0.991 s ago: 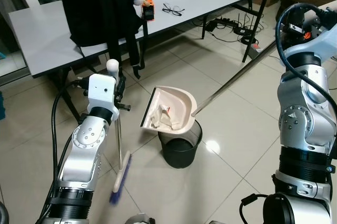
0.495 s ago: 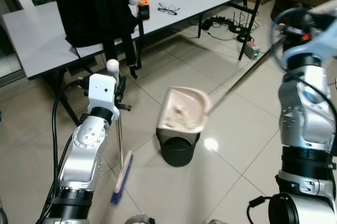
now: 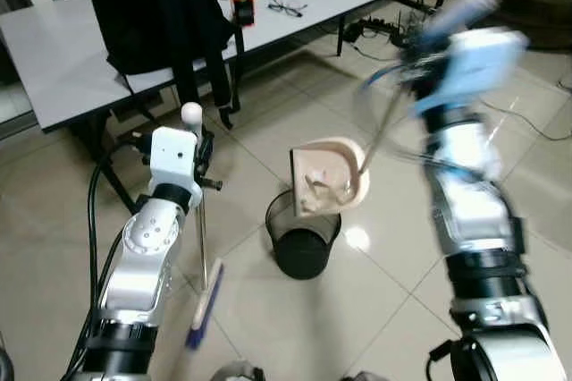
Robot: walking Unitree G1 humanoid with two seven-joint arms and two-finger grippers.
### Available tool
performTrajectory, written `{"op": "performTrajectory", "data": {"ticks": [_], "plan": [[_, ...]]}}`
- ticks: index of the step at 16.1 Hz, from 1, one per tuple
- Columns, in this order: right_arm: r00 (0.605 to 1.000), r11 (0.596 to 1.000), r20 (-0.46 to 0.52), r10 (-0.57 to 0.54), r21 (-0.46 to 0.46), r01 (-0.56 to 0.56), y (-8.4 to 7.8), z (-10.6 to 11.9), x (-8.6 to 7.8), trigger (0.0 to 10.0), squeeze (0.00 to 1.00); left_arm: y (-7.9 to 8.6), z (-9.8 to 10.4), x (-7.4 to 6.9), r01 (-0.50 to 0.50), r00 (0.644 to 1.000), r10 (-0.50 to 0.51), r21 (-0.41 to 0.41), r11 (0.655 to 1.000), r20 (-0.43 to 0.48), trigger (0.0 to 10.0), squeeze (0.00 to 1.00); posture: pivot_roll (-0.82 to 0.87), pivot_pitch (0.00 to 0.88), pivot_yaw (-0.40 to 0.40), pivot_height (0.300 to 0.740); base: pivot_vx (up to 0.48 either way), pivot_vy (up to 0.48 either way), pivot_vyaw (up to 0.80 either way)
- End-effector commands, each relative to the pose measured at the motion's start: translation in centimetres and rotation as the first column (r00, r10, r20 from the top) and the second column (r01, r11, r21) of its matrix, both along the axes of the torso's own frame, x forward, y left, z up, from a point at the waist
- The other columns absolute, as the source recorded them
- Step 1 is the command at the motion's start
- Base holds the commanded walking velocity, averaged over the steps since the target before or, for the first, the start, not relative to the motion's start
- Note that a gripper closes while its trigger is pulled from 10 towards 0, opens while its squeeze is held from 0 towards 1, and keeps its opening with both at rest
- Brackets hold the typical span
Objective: Sweep floor
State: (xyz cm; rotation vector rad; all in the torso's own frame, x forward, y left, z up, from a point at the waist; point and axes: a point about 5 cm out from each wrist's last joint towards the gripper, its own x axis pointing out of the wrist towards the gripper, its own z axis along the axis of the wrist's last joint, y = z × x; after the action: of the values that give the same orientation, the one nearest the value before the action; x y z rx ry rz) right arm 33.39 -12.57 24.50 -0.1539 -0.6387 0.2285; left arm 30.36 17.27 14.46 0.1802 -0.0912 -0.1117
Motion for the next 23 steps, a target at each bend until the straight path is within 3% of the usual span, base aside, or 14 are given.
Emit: {"op": "performTrajectory", "data": {"ticks": [1, 5, 9, 11, 12, 14, 15, 16, 17, 18, 19, 20, 23], "plan": [[0.992, 0.992, 0.116, 0.049, -0.118, -0.035, 1.2, 0.7, -0.9, 10.0, 0.00, 0.0, 0.9, -0.1, 0.012, 0.999, -0.013, 0.026, 1.000, 0.032, 10.0, 0.00, 0.00, 0.055, 0.040, 0.740, 0.000, 0.000, 0.00], [0.972, 0.956, 0.161, 0.174, -0.264, -0.127, 4.0, -1.9, -3.0, 10.0, 0.00, 0.0, 0.9, -0.2, 0.017, 0.999, -0.019, 0.038, 0.999, 0.035, 10.0, 0.00, 0.00, 0.061, 0.040, 0.740, 0.000, 0.000, 0.00], [0.950, 0.911, 0.128, 0.286, -0.343, -0.228, 6.1, -4.2, -4.3, 10.0, 0.00, -0.3, 0.8, -0.2, 0.032, 0.999, -0.033, 0.045, 0.999, 0.031, 10.0, 0.00, 0.00, 0.072, 0.047, 0.740, 0.000, 0.000, 0.00], [0.947, 0.901, 0.134, 0.293, -0.371, -0.226, 6.2, -4.4, -4.4, 10.0, 0.00, -0.3, 0.8, -0.3, 0.033, 0.999, -0.035, 0.046, 0.998, 0.030, 10.0, 0.00, 0.00, 0.072, 0.047, 0.740, 0.000, 0.000, 0.00], [0.947, 0.876, 0.156, 0.280, -0.446, -0.186, 6.1, -4.5, -4.3, 10.0, 0.00, -0.3, 0.8, -0.3, 0.035, 0.999, -0.036, 0.048, 0.998, 0.029, 10.0, 0.00, 0.00, 0.076, 0.048, 0.740, 0.000, 0.000, 0.00], [0.953, 0.879, 0.191, 0.234, -0.460, -0.124, 5.4, -3.9, -4.0, 10.0, 0.00, -0.3, 0.8, -0.3, 0.035, 0.999, -0.037, 0.049, 0.998, 0.028, 10.0, 0.00, 0.00, 0.076, 0.048, 0.740, 0.000, 0.000, 0.00], [0.964, 0.950, 0.260, 0.063, -0.313, 0.022, 3.1, -1.3, -3.2, 10.0, 0.00, -0.3, 0.8, -0.3, 0.039, 0.999, -0.040, 0.051, 0.998, 0.023, 10.0, 0.00, 0.00, 0.082, 0.050, 0.740, 0.000, 0.000, 0.00], [0.958, 0.975, 0.284, -0.048, -0.195, 0.107, 1.4, 0.3, -2.9, 10.0, 0.00, -0.3, 0.7, -0.3, 0.048, 0.999, -0.049, 0.051, 0.998, 0.016, 10.0, 0.00, 0.00, 0.083, 0.050, 0.740, 0.000, 0.000, 0.00], [0.942, 0.979, 0.279, -0.187, -0.022, 0.201, -1.0, 2.4, -2.6, 10.0, 0.00, -0.4, 0.5, -0.4, 0.070, 0.998, -0.070, 0.054, 0.996, -0.001, 10.0, 0.00, -0.01, 0.086, 0.052, 0.740, 0.000, 0.000, 0.00], [0.947, 0.968, 0.214, -0.238, -0.030, 0.250, -2.1, 2.7, -1.9, 10.0, 0.00, -0.5, 0.2, -0.4, 0.091, 0.996, -0.090, 0.051, 0.995, -0.023, 10.0, 0.00, -0.01, 0.084, 0.055, 0.740, 0.000, 0.000, 0.00], [0.929, 0.921, 0.082, -0.361, -0.124, 0.369, -5.0, 2.4, -1.0, 10.0, 0.00, -1.0, -0.6, -0.9, 0.178, 0.982, -0.173, 0.059, 0.982, -0.078, 10.0, 0.00, -0.02, 0.084, 0.058, 0.740, 0.000, 0.000, 0.00], [0.909, 0.898, 0.036, -0.415, -0.145, 0.416, -6.3, 2.2, -0.9, 10.0, 0.00, -1.2, -0.9, -1.1, 0.210, 0.974, -0.204, 0.062, 0.976, -0.097, 10.0, 0.00, -0.02, 0.084, 0.058, 0.740, 0.000, 0.000, -0.73], [0.854, 0.849, -0.020, -0.520, -0.117, 0.515, -9.6, 0.9, -2.5, 10.0, 0.00, -0.8, -1.3, -1.7, 0.238, 0.966, -0.230, 0.064, 0.969, -0.119, 10.0, 0.00, -0.03, 0.078, 0.059, 0.740, 0.000, 0.000, -0.80]]}}
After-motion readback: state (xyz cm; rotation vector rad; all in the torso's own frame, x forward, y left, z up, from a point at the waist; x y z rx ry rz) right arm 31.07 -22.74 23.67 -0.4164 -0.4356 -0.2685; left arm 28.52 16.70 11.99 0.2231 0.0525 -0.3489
